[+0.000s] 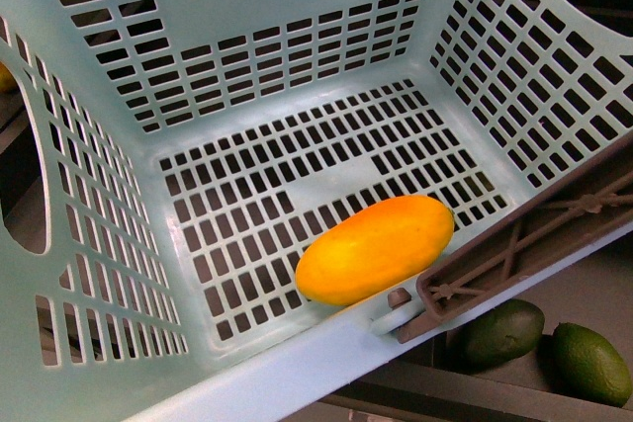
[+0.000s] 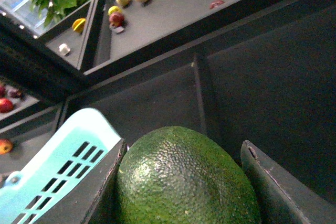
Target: Pick mango and avocado into basket
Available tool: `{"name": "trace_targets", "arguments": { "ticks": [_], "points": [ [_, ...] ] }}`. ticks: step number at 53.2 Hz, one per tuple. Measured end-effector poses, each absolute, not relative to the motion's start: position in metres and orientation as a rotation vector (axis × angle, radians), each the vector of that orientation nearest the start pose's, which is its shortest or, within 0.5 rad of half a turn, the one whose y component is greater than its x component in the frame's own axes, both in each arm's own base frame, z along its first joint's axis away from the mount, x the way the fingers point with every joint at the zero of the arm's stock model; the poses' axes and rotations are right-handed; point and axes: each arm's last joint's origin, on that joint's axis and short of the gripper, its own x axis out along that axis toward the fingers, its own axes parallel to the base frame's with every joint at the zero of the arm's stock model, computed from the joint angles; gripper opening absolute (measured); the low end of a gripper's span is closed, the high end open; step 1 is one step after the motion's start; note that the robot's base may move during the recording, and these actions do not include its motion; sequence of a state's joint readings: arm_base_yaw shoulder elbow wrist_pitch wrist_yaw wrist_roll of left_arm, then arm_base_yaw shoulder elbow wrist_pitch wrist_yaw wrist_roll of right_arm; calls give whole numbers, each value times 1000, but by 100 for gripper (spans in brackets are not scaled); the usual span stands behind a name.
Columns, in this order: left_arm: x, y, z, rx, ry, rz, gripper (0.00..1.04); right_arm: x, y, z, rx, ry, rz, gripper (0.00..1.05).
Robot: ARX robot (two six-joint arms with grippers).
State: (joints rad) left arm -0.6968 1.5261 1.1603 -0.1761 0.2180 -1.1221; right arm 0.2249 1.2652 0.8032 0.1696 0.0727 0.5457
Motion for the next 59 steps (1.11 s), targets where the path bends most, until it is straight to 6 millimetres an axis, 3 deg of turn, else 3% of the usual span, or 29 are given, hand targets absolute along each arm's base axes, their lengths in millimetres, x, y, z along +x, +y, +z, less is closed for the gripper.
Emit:
{"name": "trace_targets", "arguments": {
  "ticks": [15,22,24,29,39,55,59],
  "points": [
    [257,-223,286,-883,970,-482,5,277,118,267,439,377,212,56],
    [257,-223,286,-883,970,-482,5,281,130,256,418,420,226,56],
    [257,-223,286,-883,970,-482,5,281,131,254,415,426,227,57],
    [257,-223,286,-883,970,-482,5,283,134,250,409,439,230,74],
    [257,-223,286,-884,970,-481,5,283,135,254,411,426,228,97],
    [258,-223,286,-886,968,-476,5,273,115,277,413,358,161,96],
    [257,-223,286,-883,968,-478,5,270,109,273,317,177,67,86]
  ]
}}
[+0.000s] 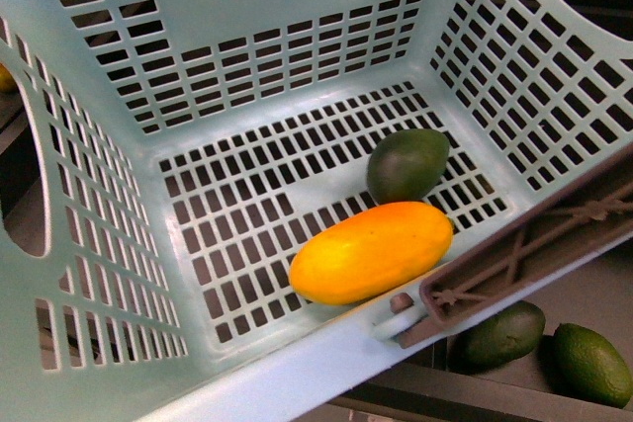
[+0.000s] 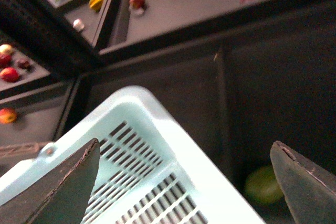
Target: Pick mango and avocado into basket
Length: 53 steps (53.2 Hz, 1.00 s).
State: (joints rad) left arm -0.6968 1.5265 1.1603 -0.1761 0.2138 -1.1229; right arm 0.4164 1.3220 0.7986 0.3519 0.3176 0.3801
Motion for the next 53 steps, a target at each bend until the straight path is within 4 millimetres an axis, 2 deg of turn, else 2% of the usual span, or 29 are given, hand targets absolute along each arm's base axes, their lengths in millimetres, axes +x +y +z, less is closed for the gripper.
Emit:
{"name": "trace_targets", "arguments": {
  "ticks": [2,9,23,29,40,53],
  "points": [
    [257,-224,286,-883,971,-482,5,264,103,266,249,97,39,79],
    [257,-224,286,-889,979,-487,5,241,75,246,94,4,12,58],
    [257,-224,286,-884,971,-482,5,207,45,217,21,12,6,21],
    [257,-224,286,-884,970,-481,5,192,34,206,6,13,12,2],
    [257,-224,286,-883,973,-484,5,168,19,191,5,10,5,2],
    [257,-224,286,-882,969,-481,5,152,10,181,5,14,16,2]
  ]
}}
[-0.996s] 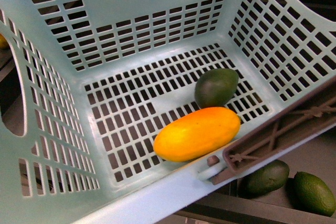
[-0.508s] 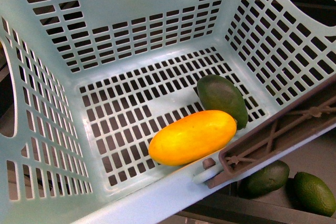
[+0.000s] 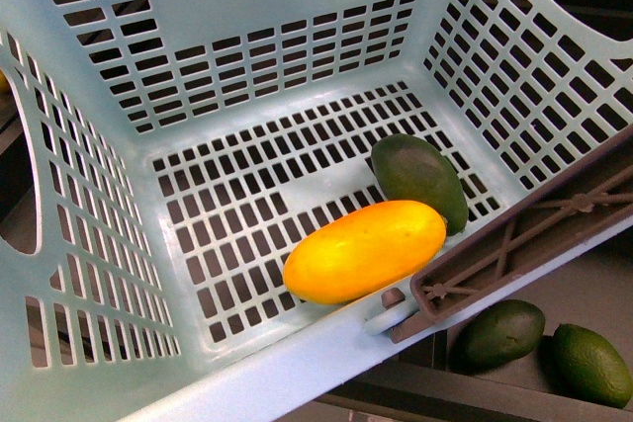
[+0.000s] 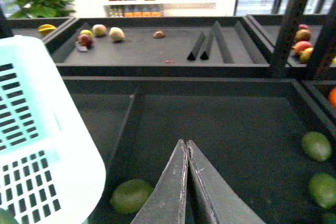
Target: Pick mango and avocado into basket
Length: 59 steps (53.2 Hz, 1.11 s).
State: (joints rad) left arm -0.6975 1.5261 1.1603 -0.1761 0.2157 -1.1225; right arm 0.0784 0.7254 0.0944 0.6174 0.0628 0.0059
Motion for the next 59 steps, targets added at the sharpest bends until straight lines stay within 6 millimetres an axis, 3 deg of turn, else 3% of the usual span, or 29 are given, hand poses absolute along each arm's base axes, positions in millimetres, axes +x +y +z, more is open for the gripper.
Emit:
{"name": "trace_targets", "arguments": {
  "ticks": [22,59],
  "points": [
    [257,-224,286,-883,971,-482,5,133,0,169,6,-4,1,2],
    [257,-224,286,-883,970,-482,5,115,0,172,5,-17,3,2]
  ]
}}
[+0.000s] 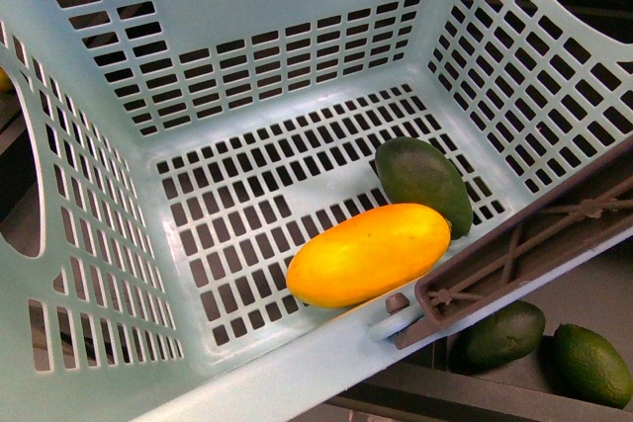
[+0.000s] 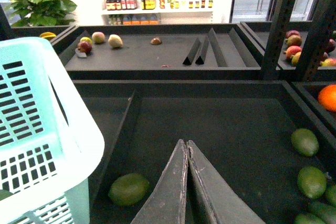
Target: Pick mango and avocado into basket
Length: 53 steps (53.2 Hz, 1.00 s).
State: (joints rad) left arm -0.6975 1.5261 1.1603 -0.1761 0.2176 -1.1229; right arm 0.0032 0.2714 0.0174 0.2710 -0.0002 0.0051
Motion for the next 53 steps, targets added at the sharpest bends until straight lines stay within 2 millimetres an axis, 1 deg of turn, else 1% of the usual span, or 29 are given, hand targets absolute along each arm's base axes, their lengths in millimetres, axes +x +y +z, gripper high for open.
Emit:
{"name": "trace_targets", "arguments": {
  "ticks": [21,26,29,40,42,44,45,53],
  "points": [
    [257,-224,286,-883,971,-482,5,108,0,172,5,-18,3,2],
    [257,-224,286,-883,971,-482,5,102,0,168,5,15,4,2],
    [257,-224,286,-883,970,-481,5,98,0,169,5,-9,2,2],
    [257,-224,286,-885,971,-481,5,97,0,169,5,-12,2,3],
    [257,-224,286,-886,972,-480,5,97,0,169,4,-12,2,11],
    [257,-224,286,-884,971,-480,5,97,0,169,4,-12,2,16],
    [257,-224,286,-882,970,-481,5,97,0,169,4,-12,2,22],
    [257,-224,286,-883,971,-481,5,97,0,169,4,-13,2,51]
  ]
}}
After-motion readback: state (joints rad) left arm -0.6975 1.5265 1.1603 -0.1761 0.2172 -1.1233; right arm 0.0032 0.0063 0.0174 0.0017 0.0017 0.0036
